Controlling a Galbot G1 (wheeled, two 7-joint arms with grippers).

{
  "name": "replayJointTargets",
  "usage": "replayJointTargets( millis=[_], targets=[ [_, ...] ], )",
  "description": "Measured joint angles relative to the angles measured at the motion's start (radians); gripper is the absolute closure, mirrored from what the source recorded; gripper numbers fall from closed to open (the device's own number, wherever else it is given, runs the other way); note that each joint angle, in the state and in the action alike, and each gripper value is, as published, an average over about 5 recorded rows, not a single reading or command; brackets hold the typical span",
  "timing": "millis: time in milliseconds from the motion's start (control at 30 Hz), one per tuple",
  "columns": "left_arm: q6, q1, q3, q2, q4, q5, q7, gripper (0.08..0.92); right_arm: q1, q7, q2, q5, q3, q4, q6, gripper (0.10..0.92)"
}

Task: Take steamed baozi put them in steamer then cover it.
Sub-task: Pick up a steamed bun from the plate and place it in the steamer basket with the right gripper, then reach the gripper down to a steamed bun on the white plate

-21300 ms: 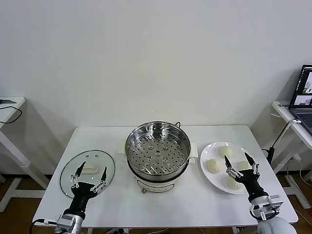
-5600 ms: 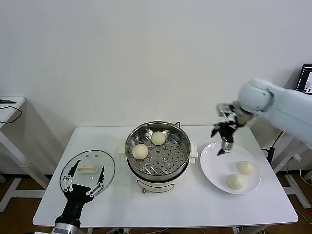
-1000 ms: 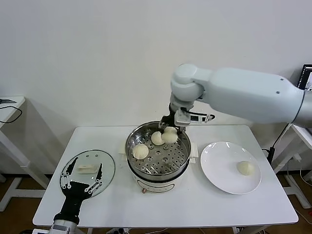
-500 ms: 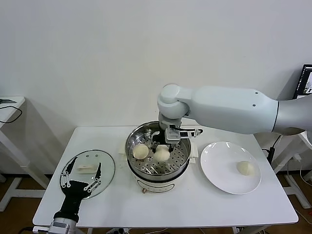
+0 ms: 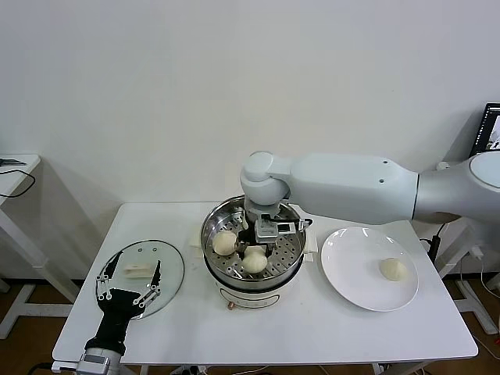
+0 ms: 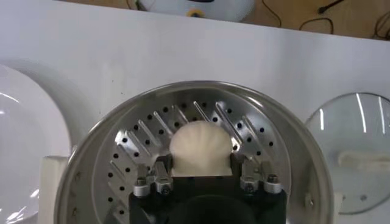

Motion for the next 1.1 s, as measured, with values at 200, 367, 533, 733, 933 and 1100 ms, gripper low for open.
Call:
replayJointTargets(
  millis=[200,367,533,733,933,1100],
  targets=[
    [-0.001,0.001,0.0,-0.001,0.003,0.0,0.001,0.177,-0.018,-0.001,0.019,-0.007,0.005,-0.022,-0.003,0.397],
    [-0.001,0.001,0.001,0.0,0.004,-0.001,0.001,0.177,-0.03,0.0,0.03,-0.007,0.007,-0.037,-0.007,0.388],
    [-0.001,0.001,0.002,0.0,0.007,-0.001,0.001,0.177,-0.033,0.0,0.028,-0.003,0.014,-0.039,-0.009,0.291],
    [0.001,0.0,0.002,-0.002,0.007,-0.001,0.001,0.177,-0.012,-0.006,0.006,0.016,0.024,-0.033,-0.013,0.206],
    [0.002,0.004,0.005,-0.004,-0.001,0.0,0.001,0.177,0.051,-0.026,-0.055,0.063,0.033,-0.02,-0.029,0.203],
    [0.001,0.012,0.005,-0.003,-0.01,0.001,0.0,0.177,0.103,-0.064,-0.138,0.129,0.047,-0.021,-0.088,0.203]
  ],
)
